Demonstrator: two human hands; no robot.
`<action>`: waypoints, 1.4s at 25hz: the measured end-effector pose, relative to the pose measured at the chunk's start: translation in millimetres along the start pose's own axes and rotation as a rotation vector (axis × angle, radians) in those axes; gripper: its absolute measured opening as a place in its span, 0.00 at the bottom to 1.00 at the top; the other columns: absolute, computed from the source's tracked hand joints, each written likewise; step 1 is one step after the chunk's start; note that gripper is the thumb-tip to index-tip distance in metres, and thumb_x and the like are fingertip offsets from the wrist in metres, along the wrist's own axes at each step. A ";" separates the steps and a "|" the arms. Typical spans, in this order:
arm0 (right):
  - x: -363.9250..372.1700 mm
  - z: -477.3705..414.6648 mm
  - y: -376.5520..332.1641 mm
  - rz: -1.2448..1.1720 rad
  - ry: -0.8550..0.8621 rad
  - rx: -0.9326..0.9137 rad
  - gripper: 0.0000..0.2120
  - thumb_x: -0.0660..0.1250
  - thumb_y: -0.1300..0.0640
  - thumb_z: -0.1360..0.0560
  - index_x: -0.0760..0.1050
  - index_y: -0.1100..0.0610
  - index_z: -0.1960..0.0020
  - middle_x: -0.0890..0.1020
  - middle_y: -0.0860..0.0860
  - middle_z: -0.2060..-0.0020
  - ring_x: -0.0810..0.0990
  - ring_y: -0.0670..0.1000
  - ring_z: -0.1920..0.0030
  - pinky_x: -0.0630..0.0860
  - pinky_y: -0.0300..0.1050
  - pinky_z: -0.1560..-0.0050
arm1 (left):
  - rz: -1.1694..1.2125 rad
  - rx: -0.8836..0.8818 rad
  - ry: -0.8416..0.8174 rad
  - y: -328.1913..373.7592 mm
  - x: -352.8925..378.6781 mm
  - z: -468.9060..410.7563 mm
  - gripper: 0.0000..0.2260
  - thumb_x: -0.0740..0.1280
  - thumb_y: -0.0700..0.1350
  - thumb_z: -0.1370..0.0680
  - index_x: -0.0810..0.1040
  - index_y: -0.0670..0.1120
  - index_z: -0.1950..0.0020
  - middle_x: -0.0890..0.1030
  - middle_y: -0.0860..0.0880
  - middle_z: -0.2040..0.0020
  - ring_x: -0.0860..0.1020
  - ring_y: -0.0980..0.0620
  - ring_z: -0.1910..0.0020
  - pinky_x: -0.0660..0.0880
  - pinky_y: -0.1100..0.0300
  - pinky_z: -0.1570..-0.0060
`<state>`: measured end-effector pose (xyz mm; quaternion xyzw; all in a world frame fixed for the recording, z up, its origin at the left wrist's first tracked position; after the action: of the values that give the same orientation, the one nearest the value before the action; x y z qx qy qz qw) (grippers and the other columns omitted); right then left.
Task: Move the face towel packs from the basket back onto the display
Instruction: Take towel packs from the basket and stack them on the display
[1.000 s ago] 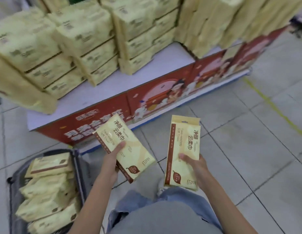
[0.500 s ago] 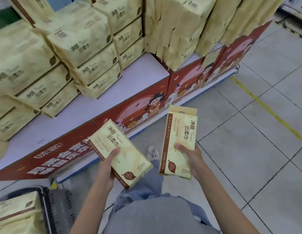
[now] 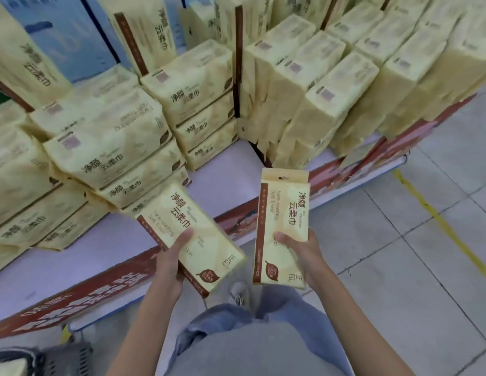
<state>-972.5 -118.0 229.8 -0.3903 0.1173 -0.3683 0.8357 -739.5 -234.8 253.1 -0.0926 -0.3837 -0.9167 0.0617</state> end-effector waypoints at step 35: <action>166.1 -249.8 -122.9 1.687 -0.320 -1.357 0.46 0.80 0.48 0.43 0.65 0.51 0.29 0.70 0.60 0.32 0.67 0.64 0.31 0.57 0.62 0.30 | 0.444 0.030 0.445 -40.6 65.8 -38.0 0.11 0.68 0.47 0.30 0.77 0.51 0.48 0.86 0.53 0.58 0.83 0.53 0.58 0.76 0.53 0.54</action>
<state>-1041.2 -428.9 169.0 -0.6071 0.4153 0.5189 0.4356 -815.8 -236.5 213.2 0.0299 -0.3446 -0.8729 0.3441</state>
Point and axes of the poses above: each hand's wrist, its own z-axis away from the middle knuckle, its own x-axis out of the palm, y = z × x, the point moved 3 cm from there along -z, towards the middle knuckle
